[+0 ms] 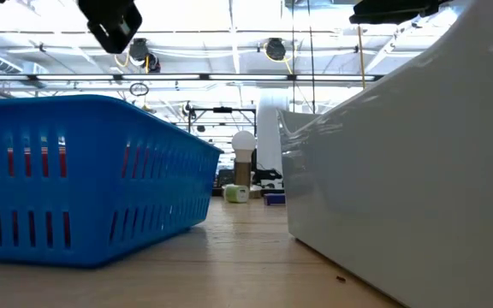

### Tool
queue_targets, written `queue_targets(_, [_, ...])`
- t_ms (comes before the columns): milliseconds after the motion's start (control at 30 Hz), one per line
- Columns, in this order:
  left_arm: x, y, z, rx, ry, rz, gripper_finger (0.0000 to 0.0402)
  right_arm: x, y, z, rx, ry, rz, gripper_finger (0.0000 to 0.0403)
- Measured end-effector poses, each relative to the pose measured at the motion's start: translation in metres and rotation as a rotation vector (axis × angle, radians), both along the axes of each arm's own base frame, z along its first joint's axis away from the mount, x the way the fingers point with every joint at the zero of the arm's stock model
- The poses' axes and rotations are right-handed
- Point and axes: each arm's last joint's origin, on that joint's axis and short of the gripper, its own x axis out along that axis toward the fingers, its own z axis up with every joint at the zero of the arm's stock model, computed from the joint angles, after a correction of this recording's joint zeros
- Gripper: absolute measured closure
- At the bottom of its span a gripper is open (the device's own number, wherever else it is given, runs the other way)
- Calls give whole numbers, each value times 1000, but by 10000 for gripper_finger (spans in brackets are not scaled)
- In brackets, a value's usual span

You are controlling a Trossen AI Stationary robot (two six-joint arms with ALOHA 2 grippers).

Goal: Pick & Place Office items
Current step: Put the green charger adapter into the blue bin

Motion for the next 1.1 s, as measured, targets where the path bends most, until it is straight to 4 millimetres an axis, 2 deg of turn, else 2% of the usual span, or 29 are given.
queue_targets(133, [4,10,2,7,-9,83,134,0,1,0,13,4,41,58])
queue_targets(267, [8,25,6,94,-30,105,137,0,3,0,27,10,98,61])
queue_targets(500, [-10,60,27,264,8,168,166,-4,1,1,45,12,93,58])
queue_targets(633, [-16,87,13,322,104,272,188,-4,1,-1,42,25,92,58])
queue_targets(833, [-20,123,-14,253,152,384,213,-4,0,-2,36,40,91,57])
queue_targets(967, [-29,138,-32,210,211,413,221,-5,0,-5,25,66,90,59])
queue_targets(1100, [-40,144,-34,171,201,418,224,-8,-1,-3,35,60,89,61])
